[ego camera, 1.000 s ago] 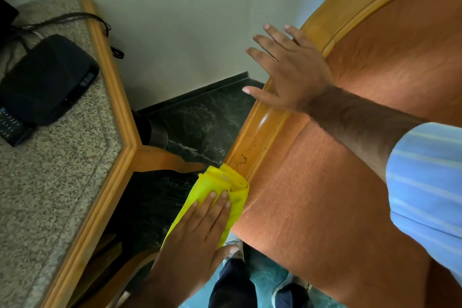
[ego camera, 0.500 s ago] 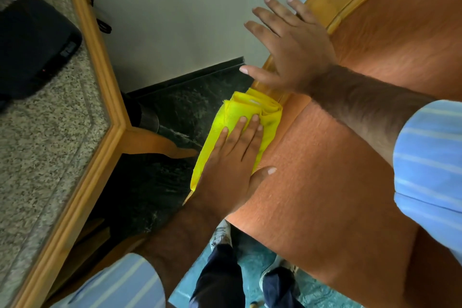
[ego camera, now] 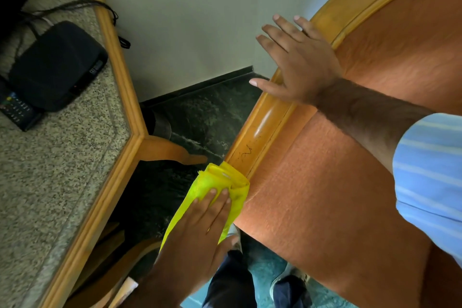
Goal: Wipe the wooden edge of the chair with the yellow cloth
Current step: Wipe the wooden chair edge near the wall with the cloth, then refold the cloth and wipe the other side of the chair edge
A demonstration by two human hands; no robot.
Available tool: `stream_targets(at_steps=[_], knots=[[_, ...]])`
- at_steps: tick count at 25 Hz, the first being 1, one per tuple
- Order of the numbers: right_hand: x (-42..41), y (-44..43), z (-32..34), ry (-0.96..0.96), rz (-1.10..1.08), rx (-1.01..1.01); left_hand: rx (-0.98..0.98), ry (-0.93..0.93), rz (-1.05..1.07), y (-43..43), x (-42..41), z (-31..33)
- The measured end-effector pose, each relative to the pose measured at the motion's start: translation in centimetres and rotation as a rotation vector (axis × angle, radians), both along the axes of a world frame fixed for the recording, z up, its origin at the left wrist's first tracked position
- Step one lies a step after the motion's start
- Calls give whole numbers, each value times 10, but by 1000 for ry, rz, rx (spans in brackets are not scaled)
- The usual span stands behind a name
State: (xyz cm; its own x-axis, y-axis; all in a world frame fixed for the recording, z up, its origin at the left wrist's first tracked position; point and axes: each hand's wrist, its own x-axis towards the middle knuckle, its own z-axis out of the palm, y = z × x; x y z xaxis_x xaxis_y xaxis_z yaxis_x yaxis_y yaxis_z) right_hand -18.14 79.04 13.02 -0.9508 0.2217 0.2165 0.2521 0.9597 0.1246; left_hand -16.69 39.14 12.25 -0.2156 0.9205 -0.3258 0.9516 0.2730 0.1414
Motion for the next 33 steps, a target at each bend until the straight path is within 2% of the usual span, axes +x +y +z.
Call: stream_targets(at_steps=[7,12,15,17,18,20,21,22,23,25,27,28,31,33], knots=[[0,-2,-1,13,0,-25,106,11,39,117,-18,-19],[2,-5,1,47,8,-23,102,114,88,125,-7,-36],[3,-5,9,-24,0,-66,132,59,73,126,-7,-29],[7,-10,19,44,6,-266,260,-132,146,116,-16,-20],[13,-17,21,164,-14,-393,321,-242,261,108,-21,-16],[38,-41,22,499,-190,-610,340,-428,621,89,-34,-7],[52,-58,21,575,-333,-732,274,-505,806,80,-39,-1],[65,-74,19,531,-481,-896,179,-579,933,76,-43,3],[76,-90,14,388,-601,-1074,106,-646,998,72,-45,4],[86,-109,4,144,-692,-1428,118,-676,1013,70,-46,-1],[89,-114,6,155,-761,-1667,188,-698,1038,75,-43,3],[83,-116,8,167,-780,-1742,242,-766,1095,75,-44,6],[104,-106,26,376,-787,-1904,333,-1035,1160,94,-23,29],[130,-95,45,548,-803,-1960,326,-1155,1109,111,1,46]])
